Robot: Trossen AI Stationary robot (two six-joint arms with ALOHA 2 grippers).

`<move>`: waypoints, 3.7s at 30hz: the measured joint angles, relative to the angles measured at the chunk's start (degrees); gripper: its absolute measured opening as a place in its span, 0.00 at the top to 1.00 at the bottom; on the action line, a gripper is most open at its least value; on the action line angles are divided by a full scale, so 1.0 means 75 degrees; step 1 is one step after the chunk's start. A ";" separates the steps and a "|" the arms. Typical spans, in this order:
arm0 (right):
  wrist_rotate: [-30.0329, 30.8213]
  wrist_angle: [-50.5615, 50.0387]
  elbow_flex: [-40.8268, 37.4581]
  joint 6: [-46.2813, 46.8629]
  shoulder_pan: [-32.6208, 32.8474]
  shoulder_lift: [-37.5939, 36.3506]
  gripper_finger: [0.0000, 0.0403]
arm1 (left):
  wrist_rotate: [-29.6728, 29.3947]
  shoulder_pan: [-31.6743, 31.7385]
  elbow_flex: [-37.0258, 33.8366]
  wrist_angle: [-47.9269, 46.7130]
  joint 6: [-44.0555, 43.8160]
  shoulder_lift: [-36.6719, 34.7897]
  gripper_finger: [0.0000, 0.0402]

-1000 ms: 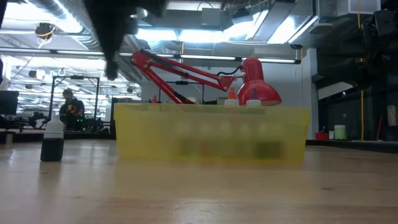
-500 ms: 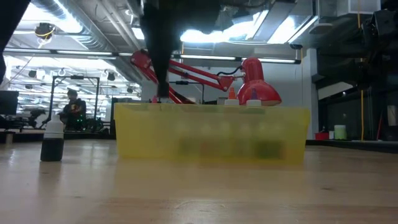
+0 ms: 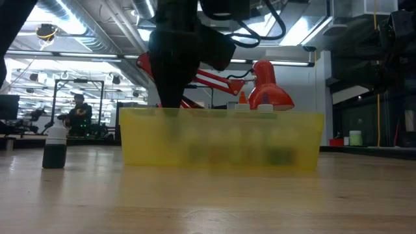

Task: Pick & Place food coloring
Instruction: Put the small black food bottle into the yellow bin, then put the small red food bottle into the yellow bin

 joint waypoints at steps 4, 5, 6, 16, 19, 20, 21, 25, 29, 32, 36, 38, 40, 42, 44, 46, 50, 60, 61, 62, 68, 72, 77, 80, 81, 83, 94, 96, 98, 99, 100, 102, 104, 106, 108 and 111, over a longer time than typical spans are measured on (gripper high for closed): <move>0.0000 0.0000 0.0000 0.0003 -0.0001 0.0000 0.14 | 0.0016 0.0024 -0.0281 0.0421 -0.0001 0.0000 0.84; 0.0000 0.0000 -0.0001 -0.0004 -0.0002 -0.0003 0.14 | 0.0029 0.0024 -0.0325 0.0452 -0.0002 0.0000 0.84; 0.0000 0.0000 0.0000 -0.0014 0.0000 0.0000 0.14 | 0.0044 0.0024 -0.0365 0.0450 -0.0004 0.0000 0.84; 0.0000 0.0000 0.0000 -0.0008 0.0000 0.0000 0.14 | 0.0111 0.0075 -0.0569 0.0806 -0.0007 -0.0002 0.84; 0.0000 0.0000 0.0000 -0.0005 0.0000 0.0000 0.14 | 0.0033 0.0095 -0.0570 0.0807 -0.0003 0.0065 0.84; 0.0000 0.0000 0.0000 -0.0011 -0.0001 0.0000 0.14 | 0.0055 0.0108 -0.0572 0.0807 0.0020 0.0084 0.84; 0.0000 0.0000 0.0000 -0.0010 0.0000 -0.0001 0.14 | 0.0078 0.0114 -0.0572 0.0822 0.0034 0.0119 0.84; 0.0000 0.0000 0.0000 -0.0014 -0.0001 0.0000 0.14 | 0.0013 0.0120 -0.0572 0.0854 0.0049 0.0181 0.84; 0.0000 0.0000 0.0000 -0.0009 -0.0001 0.0000 0.14 | 0.0009 0.0120 -0.0572 0.0943 0.0053 0.0181 0.84; 0.0000 0.0000 0.0000 0.0003 -0.0001 0.0000 0.14 | 0.0009 0.0120 -0.0572 0.0935 0.0120 0.0181 0.82; 0.0000 0.0000 0.0000 -0.0002 0.0000 0.0000 0.14 | 0.0012 0.0121 -0.0572 0.0929 0.0119 0.0181 0.76; 0.0000 0.0000 0.0000 -0.0002 0.0000 -0.0001 0.14 | 0.0014 0.0135 -0.0572 0.0926 0.0119 0.0181 0.74; 0.0000 0.0000 -0.0001 -0.0010 0.0000 -0.0001 0.14 | 0.0012 0.0143 -0.0572 0.0923 0.0119 0.0181 0.72; 0.0000 0.0000 0.0000 0.0003 0.0000 0.0000 0.14 | 0.0014 0.0164 -0.0572 0.0918 0.0116 0.0181 0.70; 0.0000 0.0000 0.0000 -0.0011 0.0000 0.0000 0.14 | 0.0017 0.0181 -0.0572 0.0912 0.0081 0.0181 0.68; 0.0000 0.0000 0.0000 0.0001 0.0000 -0.0001 0.14 | 0.0029 0.0209 -0.0572 0.0910 0.0075 0.0171 0.66; 0.0000 0.0000 0.0000 -0.0007 0.0000 -0.0001 0.14 | 0.0164 0.0234 -0.0572 0.0894 0.0055 0.0095 0.59; 0.0000 0.0000 0.0000 -0.0007 0.0000 -0.0001 0.14 | -0.0076 0.0321 -0.0569 0.0772 -0.0130 -0.0377 0.40; -0.0001 0.0000 0.0000 -0.0007 0.0000 0.0000 0.14 | -0.0208 0.0321 -0.0569 0.0770 -0.0203 -0.0485 0.39; 0.0000 0.0000 0.0000 -0.0011 0.0000 0.0000 0.14 | -0.0345 0.0316 -0.0569 0.0737 -0.0279 -0.0613 0.38; 0.0000 -0.0003 0.0000 -0.0014 -0.0001 0.0000 0.14 | -0.0548 0.0020 -0.1047 0.0939 -0.1118 -0.1426 0.36; 0.0000 0.0000 0.0000 -0.0014 0.0000 0.0000 0.14 | -0.0513 -0.0211 -0.1998 0.1110 -0.1970 -0.2196 0.36; -0.0003 -0.0003 0.0000 -0.0014 -0.0001 0.0000 0.14 | -0.0477 -0.0476 -0.3087 0.1086 -0.2977 -0.3207 0.36; 0.0000 -0.0003 0.0000 -0.0014 0.0000 0.0000 0.14 | -0.0469 -0.0672 -0.3546 0.1129 -0.3550 -0.3781 0.36; -0.0003 -0.0003 0.0000 -0.0014 0.0000 0.0000 0.14 | -0.0469 -0.0735 -0.3693 0.1143 -0.3738 -0.3927 0.36; 0.0000 -0.0003 -0.0001 -0.0014 0.0000 0.0000 0.14 | -0.0451 -0.0877 -0.4019 0.1161 -0.4097 -0.4201 0.36; 0.0000 0.0000 -0.0002 -0.0017 -0.0003 0.0000 0.14 | -0.0152 -0.2211 -0.4810 0.1722 -0.5437 -0.4464 0.36; 0.0000 0.0000 0.0000 -0.0015 -0.0001 0.0000 0.14 | -0.0145 -0.2337 -0.4787 0.1831 -0.5496 -0.4371 0.36; 0.0000 0.0000 0.0000 -0.0016 -0.0001 0.0000 0.14 | -0.0086 -0.2412 -0.4697 0.2033 -0.5480 -0.4209 0.36; 0.0000 -0.0002 0.0000 -0.0017 -0.0001 0.0000 0.14 | -0.0042 -0.2446 -0.4639 0.2077 -0.5437 -0.4109 0.36; 0.0000 0.0000 -0.0003 -0.0016 0.0000 0.0000 0.14 | -0.0002 -0.2469 -0.4572 0.2068 -0.5367 -0.4021 0.36; 0.0000 0.0000 0.0000 -0.0017 -0.0001 0.0000 0.14 | 0.0025 -0.2522 -0.4400 0.2087 -0.5229 -0.3826 0.36; 0.0000 0.0000 -0.0003 -0.0017 0.0000 0.0000 0.14 | 0.0017 -0.2550 -0.4272 0.2121 -0.5129 -0.3613 0.36; 0.0000 0.0000 0.0000 -0.0017 -0.0002 0.0000 0.14 | 0.0020 -0.2552 -0.4205 0.2109 -0.5006 -0.3414 0.36; 0.0000 0.0000 0.0000 -0.0017 0.0000 0.0000 0.14 | 0.0020 -0.2549 -0.4192 0.2121 -0.4912 -0.3222 0.36; 0.0000 0.0000 0.0000 -0.0017 -0.0002 0.0000 0.14 | 0.0020 -0.2541 -0.4192 0.2132 -0.4738 -0.2911 0.36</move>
